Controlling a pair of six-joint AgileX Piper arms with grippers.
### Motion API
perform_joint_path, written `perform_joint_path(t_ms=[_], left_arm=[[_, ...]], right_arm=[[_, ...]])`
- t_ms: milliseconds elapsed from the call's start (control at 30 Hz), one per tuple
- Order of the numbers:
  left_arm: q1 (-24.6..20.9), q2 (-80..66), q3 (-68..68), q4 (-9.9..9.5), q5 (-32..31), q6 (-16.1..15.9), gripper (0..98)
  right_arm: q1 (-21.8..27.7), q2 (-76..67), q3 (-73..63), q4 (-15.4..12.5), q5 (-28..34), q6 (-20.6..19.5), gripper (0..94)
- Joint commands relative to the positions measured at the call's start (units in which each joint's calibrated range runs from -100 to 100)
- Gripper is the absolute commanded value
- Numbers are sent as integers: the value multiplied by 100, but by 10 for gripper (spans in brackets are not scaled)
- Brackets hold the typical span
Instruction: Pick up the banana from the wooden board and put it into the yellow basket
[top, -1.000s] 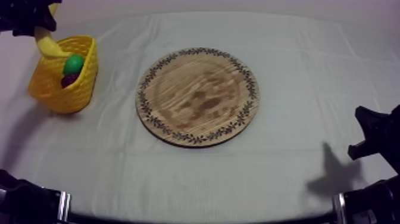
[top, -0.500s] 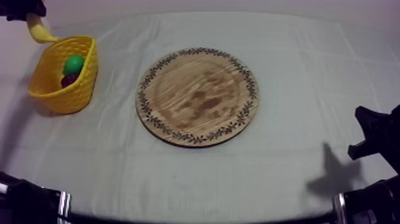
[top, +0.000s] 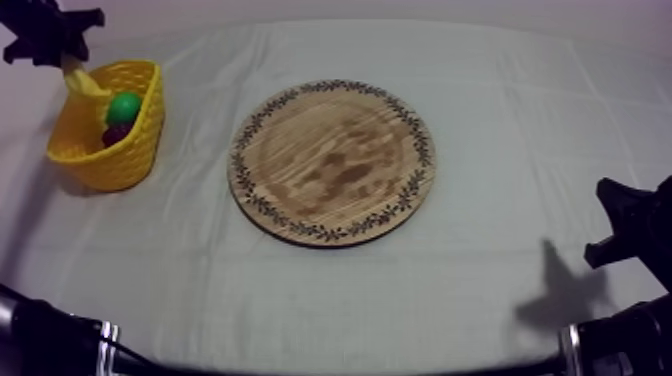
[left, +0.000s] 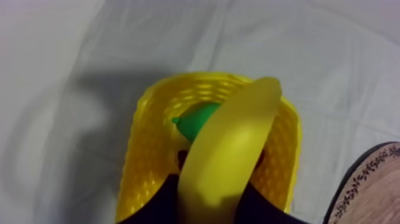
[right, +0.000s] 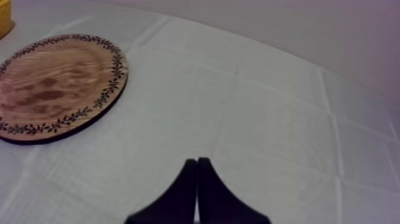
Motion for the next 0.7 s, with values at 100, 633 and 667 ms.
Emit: perform_joint_path(t_ms=[100,633,667], left_arm=[[-9,312,116,3,-346,31,203],[-165,1080,20,-17,-910,85,196],[-175,1110,40,-22,-941,86,196]], right_arm=[[0,0,-5,-1,0,1,3],[0,0,-5,-1,0,1,3],[0,0,-5,-1,0,1,3]])
